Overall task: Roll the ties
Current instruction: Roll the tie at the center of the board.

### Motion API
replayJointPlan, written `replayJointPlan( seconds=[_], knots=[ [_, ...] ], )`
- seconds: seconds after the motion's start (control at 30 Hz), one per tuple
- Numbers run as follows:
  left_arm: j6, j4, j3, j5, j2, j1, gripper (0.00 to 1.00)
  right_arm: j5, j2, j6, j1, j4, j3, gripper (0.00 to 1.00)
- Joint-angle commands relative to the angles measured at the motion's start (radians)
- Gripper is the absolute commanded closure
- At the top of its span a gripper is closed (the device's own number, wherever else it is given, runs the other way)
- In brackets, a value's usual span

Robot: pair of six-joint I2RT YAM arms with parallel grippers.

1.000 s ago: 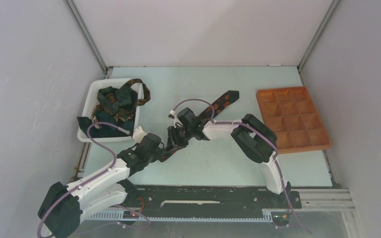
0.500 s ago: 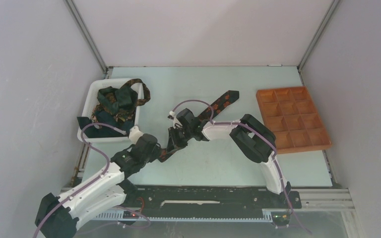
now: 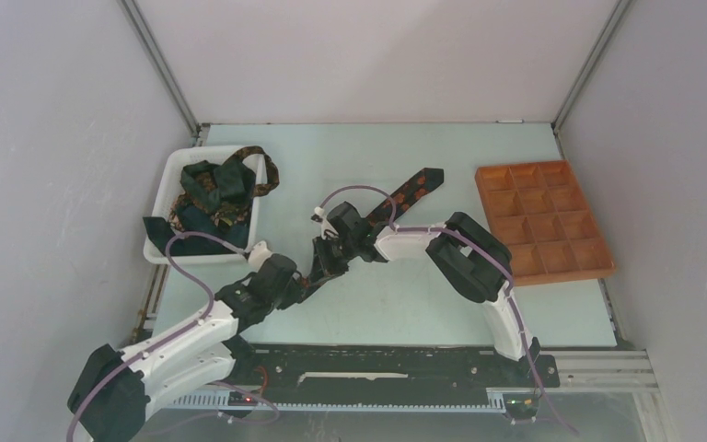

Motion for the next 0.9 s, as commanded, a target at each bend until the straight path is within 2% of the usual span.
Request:
replayJointPlan(
  seconds=[0.0,0.2,0.27,0.3,0.43,0.6,0.87],
  knots=[
    [0.035,0.032,-0.023,-0.002,0.041,-0.004,0.82,0.019,0.008,-0.011,-0.003,-0.003,0.004,0.89],
    [0.071,-0.079,0.025,-0.051,-0.105,-0.005,0.34,0.031,-0.023,-0.017,-0.008,-0.015,0.004,0.93],
    [0.079,-0.129,0.049,-0.065,-0.152,-0.005,0.2,0.033,-0.039,-0.02,-0.012,-0.015,0.004,0.94],
    [0.078,-0.156,0.061,-0.074,-0.171,-0.005,0.17,0.034,-0.047,-0.021,-0.014,-0.015,0.005,0.94],
    [0.067,-0.24,0.093,-0.09,-0.22,-0.004,0.12,0.032,-0.078,-0.027,-0.027,-0.052,0.004,0.95],
    [0.052,-0.25,0.086,-0.066,-0.245,-0.005,0.12,0.027,-0.054,-0.042,-0.036,-0.076,0.029,0.96],
    [-0.003,-0.188,0.012,-0.065,-0.279,-0.005,0.22,0.011,0.021,-0.045,-0.036,-0.065,0.039,0.97]
  ],
)
